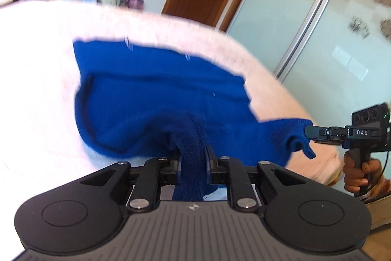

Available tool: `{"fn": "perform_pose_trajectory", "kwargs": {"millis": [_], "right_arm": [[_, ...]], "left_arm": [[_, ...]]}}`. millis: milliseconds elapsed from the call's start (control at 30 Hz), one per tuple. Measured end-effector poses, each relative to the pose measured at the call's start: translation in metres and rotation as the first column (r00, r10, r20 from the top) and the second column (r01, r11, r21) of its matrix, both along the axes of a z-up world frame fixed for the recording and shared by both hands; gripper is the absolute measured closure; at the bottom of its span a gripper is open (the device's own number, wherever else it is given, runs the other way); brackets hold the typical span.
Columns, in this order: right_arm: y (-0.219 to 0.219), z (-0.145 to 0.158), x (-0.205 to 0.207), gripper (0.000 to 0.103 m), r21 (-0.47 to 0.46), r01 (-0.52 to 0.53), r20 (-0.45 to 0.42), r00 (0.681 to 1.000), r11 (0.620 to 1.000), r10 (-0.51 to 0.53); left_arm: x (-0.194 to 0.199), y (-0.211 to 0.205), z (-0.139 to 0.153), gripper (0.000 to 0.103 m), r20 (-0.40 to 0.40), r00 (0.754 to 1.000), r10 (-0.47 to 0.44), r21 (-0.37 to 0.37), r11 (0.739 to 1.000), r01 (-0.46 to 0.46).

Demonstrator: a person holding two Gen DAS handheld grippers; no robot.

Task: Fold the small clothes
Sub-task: 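Lift the hem with both tools and carry it toward the collar, then lower the held hem onto the collar edge with both tools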

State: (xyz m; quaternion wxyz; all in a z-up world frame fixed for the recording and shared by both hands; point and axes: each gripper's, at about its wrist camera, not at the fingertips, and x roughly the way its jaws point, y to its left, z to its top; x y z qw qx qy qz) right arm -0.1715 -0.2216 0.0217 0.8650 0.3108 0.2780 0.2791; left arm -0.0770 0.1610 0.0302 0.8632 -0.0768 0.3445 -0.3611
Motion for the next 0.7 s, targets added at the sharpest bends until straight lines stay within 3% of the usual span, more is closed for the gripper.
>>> {"fn": "perform_pose_trajectory", "kwargs": {"millis": [233, 400, 700], "right_arm": [[-0.036, 0.031, -0.018, 0.088, 0.107, 0.041, 0.105, 0.993, 0.993, -0.053], [-0.033, 0.023, -0.011, 0.088, 0.11, 0.041, 0.085, 0.995, 0.993, -0.051], [-0.026, 0.018, 0.022, 0.088, 0.113, 0.049, 0.083, 0.995, 0.992, -0.058]], "left_arm": [[-0.012, 0.034, 0.038, 0.087, 0.077, 0.996, 0.046, -0.135, 0.99, -0.035], [-0.009, 0.016, 0.032, 0.087, 0.075, 0.996, 0.046, -0.067, 0.997, -0.041], [0.019, 0.0, 0.047, 0.087, 0.109, 0.992, 0.06, -0.065, 0.996, -0.053]]}}
